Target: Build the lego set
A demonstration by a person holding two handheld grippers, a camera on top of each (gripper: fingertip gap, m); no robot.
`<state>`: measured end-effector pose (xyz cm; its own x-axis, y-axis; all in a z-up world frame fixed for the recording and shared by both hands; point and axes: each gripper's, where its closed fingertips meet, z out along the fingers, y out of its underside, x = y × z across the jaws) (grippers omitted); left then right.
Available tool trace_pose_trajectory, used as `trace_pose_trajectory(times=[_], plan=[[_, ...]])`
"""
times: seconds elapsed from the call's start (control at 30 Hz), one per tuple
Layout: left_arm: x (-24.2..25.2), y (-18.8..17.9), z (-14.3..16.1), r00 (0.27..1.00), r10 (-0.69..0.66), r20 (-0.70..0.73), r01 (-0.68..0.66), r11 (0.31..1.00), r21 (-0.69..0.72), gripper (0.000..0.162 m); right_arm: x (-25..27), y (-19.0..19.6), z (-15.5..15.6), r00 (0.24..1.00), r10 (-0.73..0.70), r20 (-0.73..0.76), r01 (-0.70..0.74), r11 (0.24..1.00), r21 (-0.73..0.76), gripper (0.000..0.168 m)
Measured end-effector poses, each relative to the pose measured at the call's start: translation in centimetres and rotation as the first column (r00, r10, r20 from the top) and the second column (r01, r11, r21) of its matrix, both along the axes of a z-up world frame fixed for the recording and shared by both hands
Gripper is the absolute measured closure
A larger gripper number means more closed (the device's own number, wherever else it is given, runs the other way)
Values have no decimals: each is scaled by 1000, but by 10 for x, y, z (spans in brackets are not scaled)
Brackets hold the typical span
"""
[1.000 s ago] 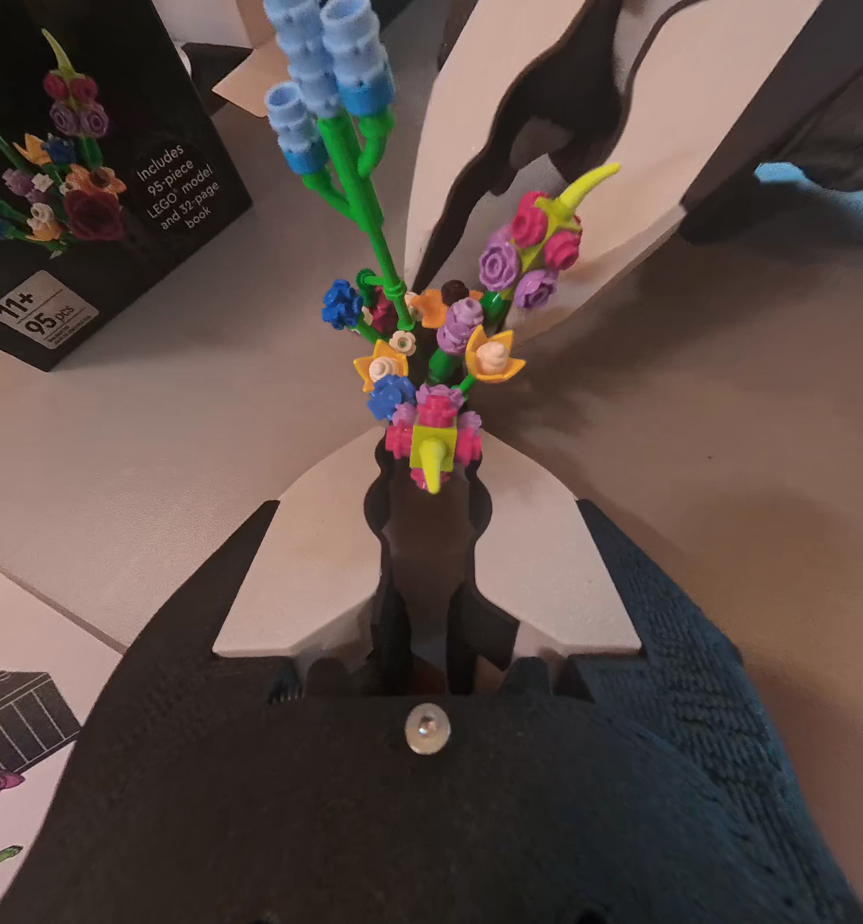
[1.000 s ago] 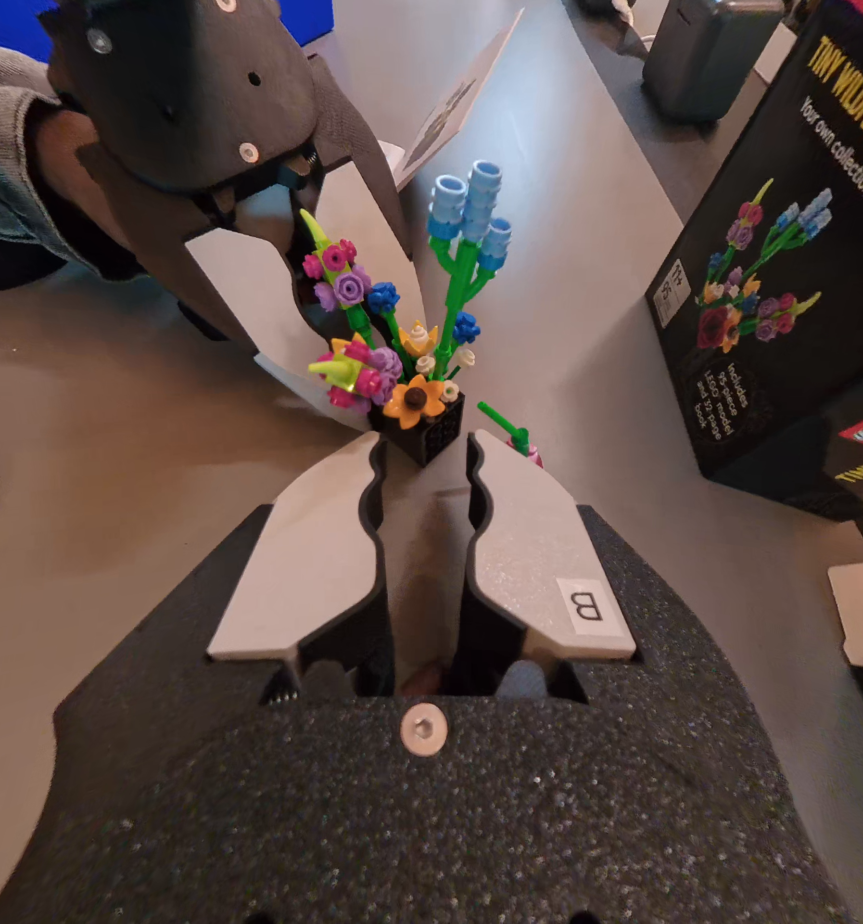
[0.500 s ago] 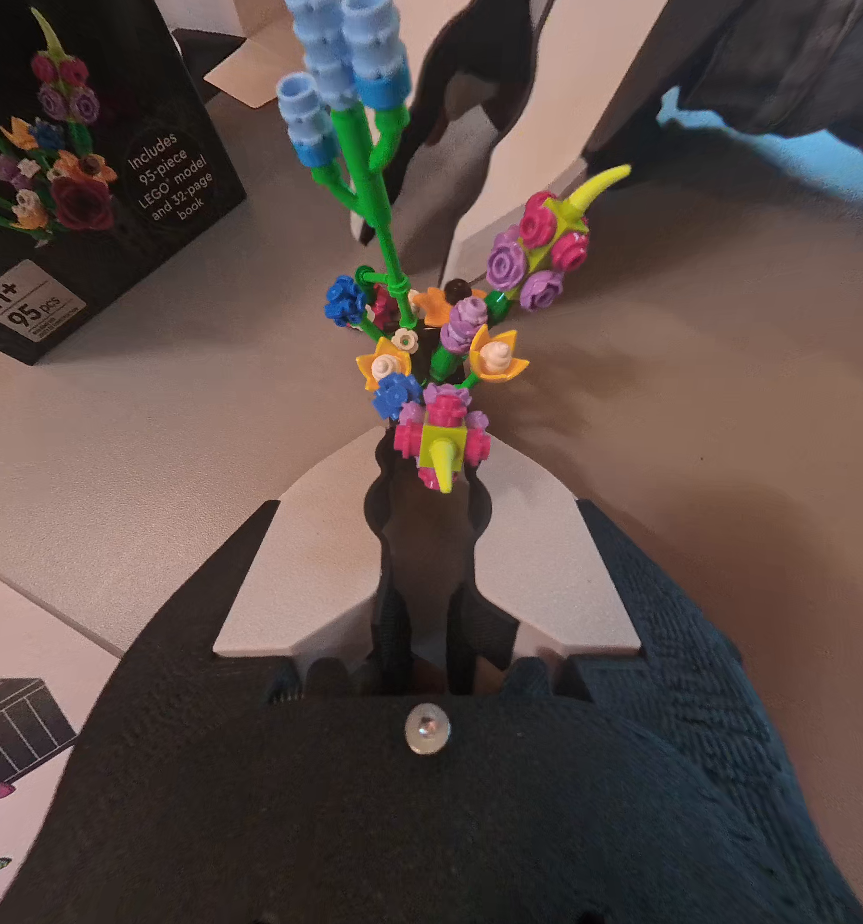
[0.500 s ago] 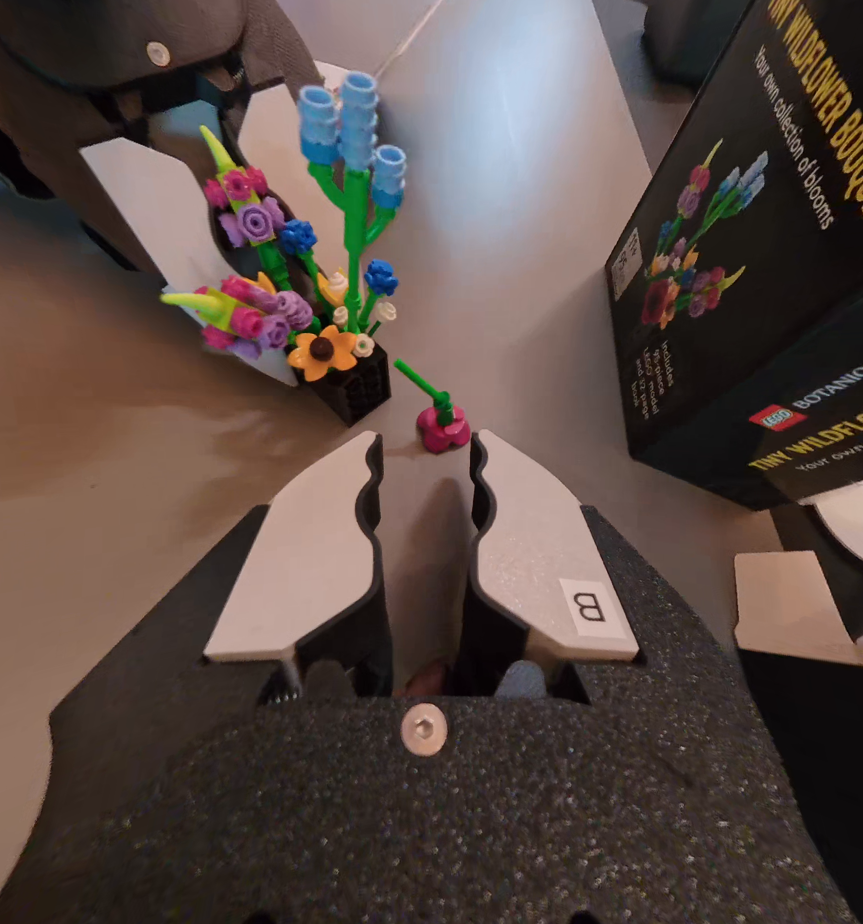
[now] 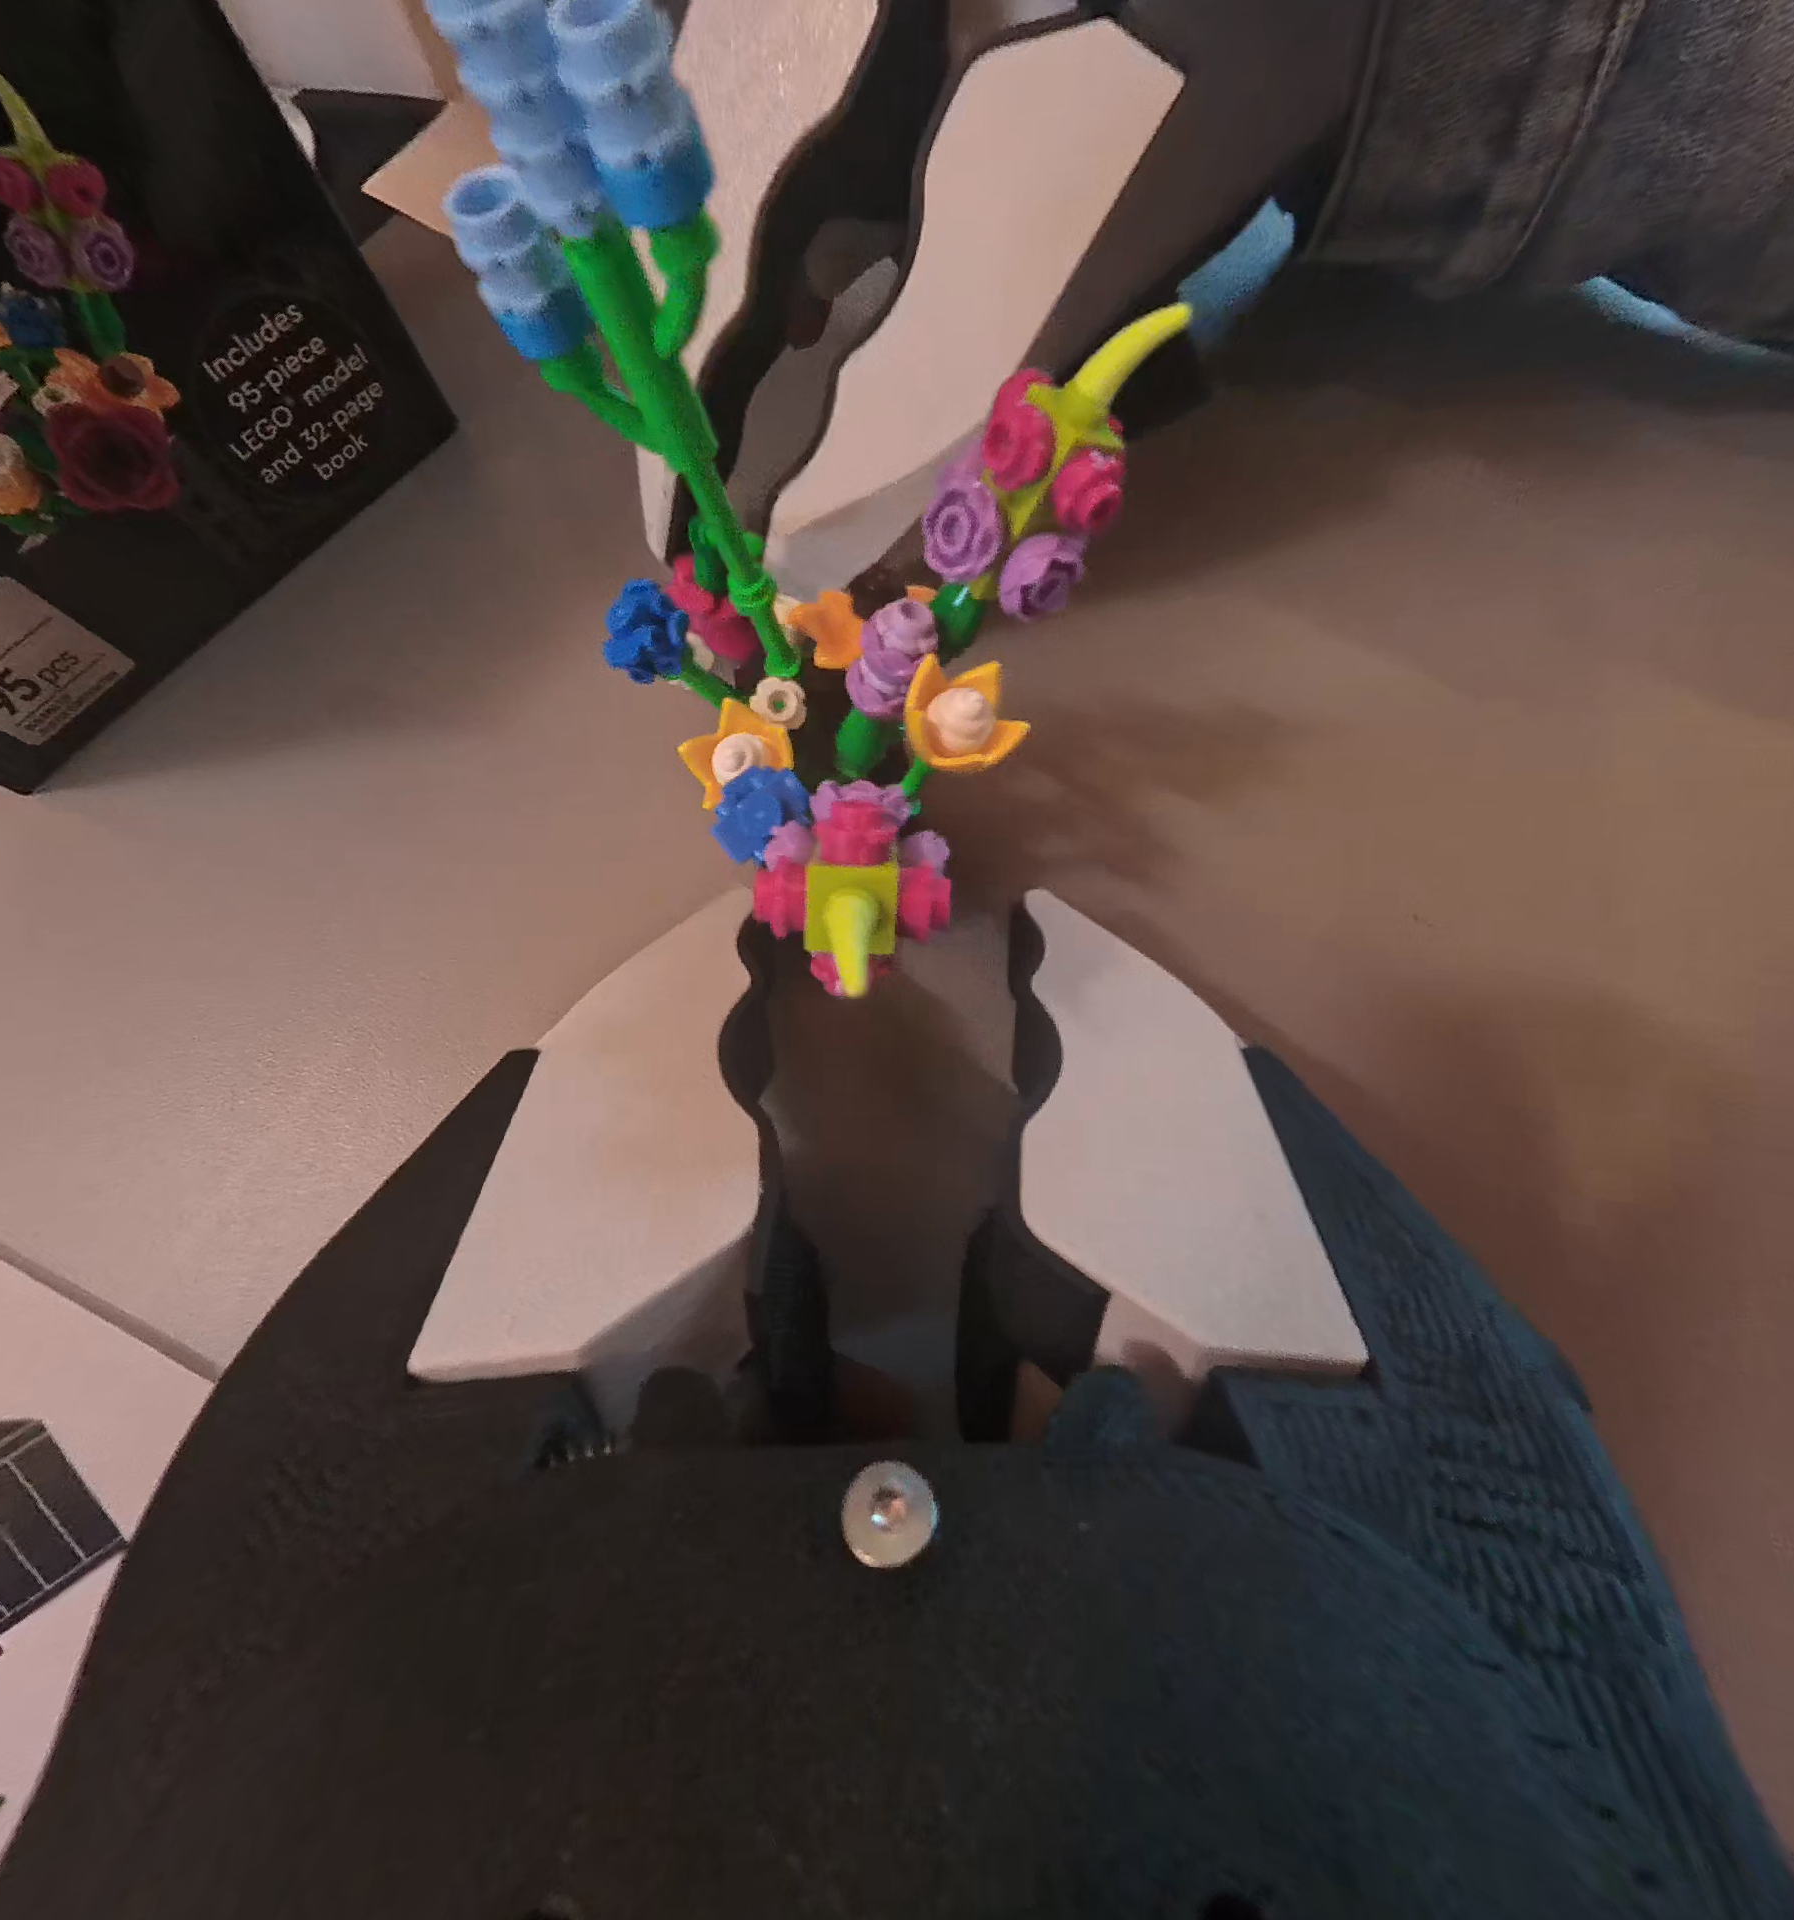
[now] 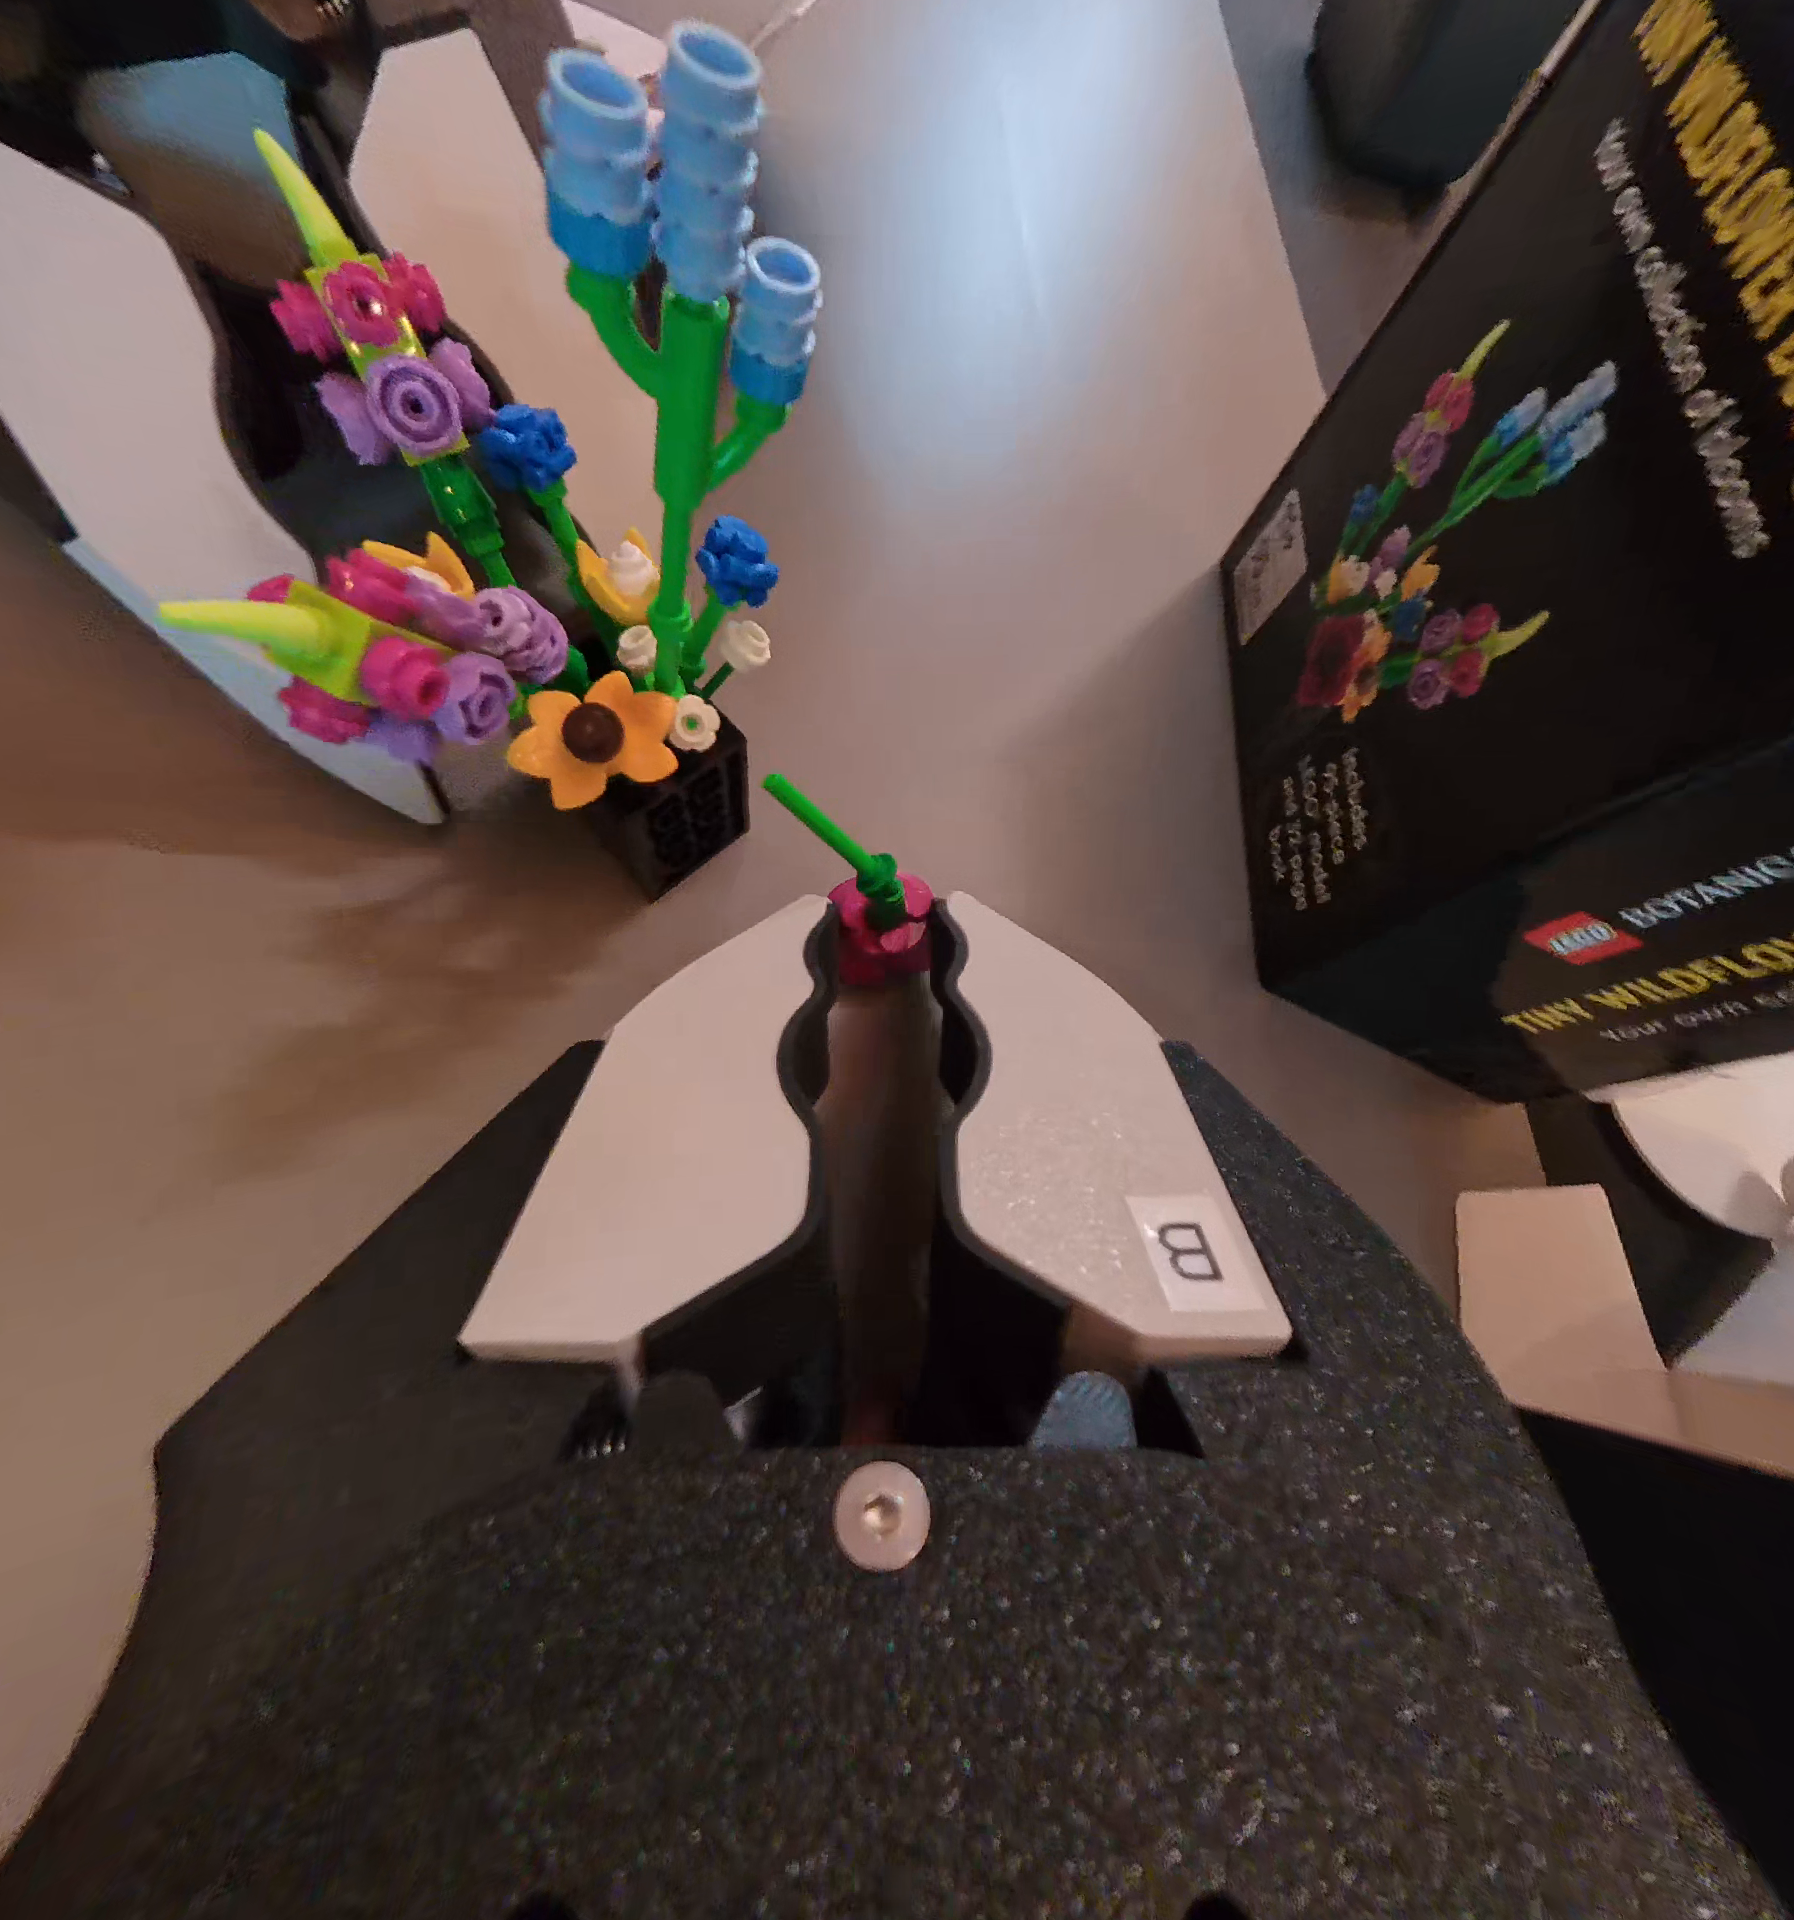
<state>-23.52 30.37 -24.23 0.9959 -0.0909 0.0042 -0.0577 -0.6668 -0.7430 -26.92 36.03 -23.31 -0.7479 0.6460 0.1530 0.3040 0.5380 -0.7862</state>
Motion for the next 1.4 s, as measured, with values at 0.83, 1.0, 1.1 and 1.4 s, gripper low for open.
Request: trace_pose_trajectory(times=[0.83, 1.0, 1.1, 1.4], plan=[[123, -40, 176, 965, -153, 211, 8, 827, 562, 137, 142, -76, 176, 825, -100, -556, 494, 606, 624, 153], [126, -51, 186, 964, -186, 187, 35, 794, 607, 156, 148, -89, 185, 823, -59, -565, 499, 550, 670, 153], [125, -56, 187, 961, -205, 186, 47, 783, 620, 159, 150, -96, 189, 823, -19, -568, 479, 559, 677, 152], [129, -102, 223, 410, -684, 603, -78, 632, 771, 159, 183, -141, 243, 949, -116, -292, -110, 747, -656, 118]])
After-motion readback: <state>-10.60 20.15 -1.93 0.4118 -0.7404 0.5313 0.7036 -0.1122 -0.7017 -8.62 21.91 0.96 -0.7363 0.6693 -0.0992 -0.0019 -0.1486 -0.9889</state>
